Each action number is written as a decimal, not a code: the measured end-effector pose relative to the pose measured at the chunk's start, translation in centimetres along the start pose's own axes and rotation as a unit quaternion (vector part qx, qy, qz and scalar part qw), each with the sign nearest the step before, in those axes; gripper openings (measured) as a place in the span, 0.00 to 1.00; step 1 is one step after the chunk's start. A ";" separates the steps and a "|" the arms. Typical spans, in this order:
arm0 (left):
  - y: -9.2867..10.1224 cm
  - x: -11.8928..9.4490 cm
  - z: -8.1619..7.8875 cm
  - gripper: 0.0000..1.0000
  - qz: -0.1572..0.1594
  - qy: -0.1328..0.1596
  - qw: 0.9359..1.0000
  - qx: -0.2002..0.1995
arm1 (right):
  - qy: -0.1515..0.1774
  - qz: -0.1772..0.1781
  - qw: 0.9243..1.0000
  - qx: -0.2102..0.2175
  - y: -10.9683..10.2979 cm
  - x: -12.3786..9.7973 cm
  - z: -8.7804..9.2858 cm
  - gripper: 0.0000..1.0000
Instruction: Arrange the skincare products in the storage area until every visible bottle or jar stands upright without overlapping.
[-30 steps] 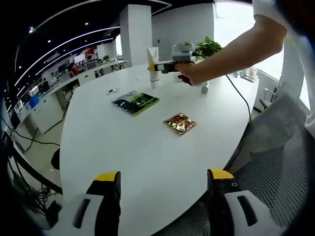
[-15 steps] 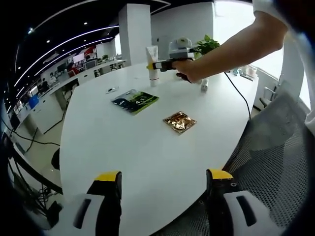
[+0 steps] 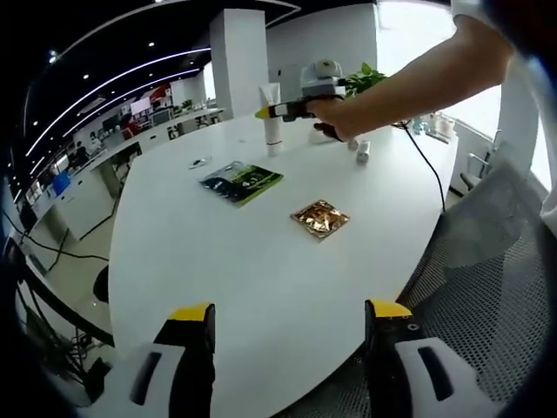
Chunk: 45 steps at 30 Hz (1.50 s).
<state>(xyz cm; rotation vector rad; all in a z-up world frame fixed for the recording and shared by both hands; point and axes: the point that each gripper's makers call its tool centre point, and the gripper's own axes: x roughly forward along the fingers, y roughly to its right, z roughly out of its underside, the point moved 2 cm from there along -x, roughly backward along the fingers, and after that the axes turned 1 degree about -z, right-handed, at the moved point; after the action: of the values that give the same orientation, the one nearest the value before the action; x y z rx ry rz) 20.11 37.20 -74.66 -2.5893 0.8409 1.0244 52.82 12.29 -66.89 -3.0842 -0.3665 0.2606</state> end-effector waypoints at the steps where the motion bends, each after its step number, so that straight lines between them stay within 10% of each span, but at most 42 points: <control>1: 0.0 0.0 0.0 0.72 0.000 0.000 1.000 0.000 | -0.005 0.000 1.000 0.003 0.0 -0.3 0.0 0.53; 10: -0.2 -0.1 -0.3 0.73 -0.006 0.010 1.000 -0.001 | -0.068 -0.004 0.996 0.059 -0.9 -4.4 1.4 0.71; 19: -0.8 -0.5 -1.2 0.72 -0.022 0.035 0.999 -0.007 | -0.193 -0.042 0.975 0.104 -5.3 -6.9 5.4 0.85; 26: -0.9 -0.4 -1.1 0.71 -0.027 0.032 0.999 -0.007 | -0.210 -0.051 0.972 0.092 -7.4 -9.2 5.0 0.85; 45: -0.9 0.0 -0.4 0.67 -0.030 0.005 1.000 0.000 | -0.217 -0.013 0.972 0.093 1.3 -16.7 4.5 0.87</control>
<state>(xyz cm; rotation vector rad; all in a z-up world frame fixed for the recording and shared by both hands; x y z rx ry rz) 20.88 37.80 -74.31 -2.6039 0.7612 0.9965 36.36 7.13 -68.68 -2.8133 -0.3646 0.9173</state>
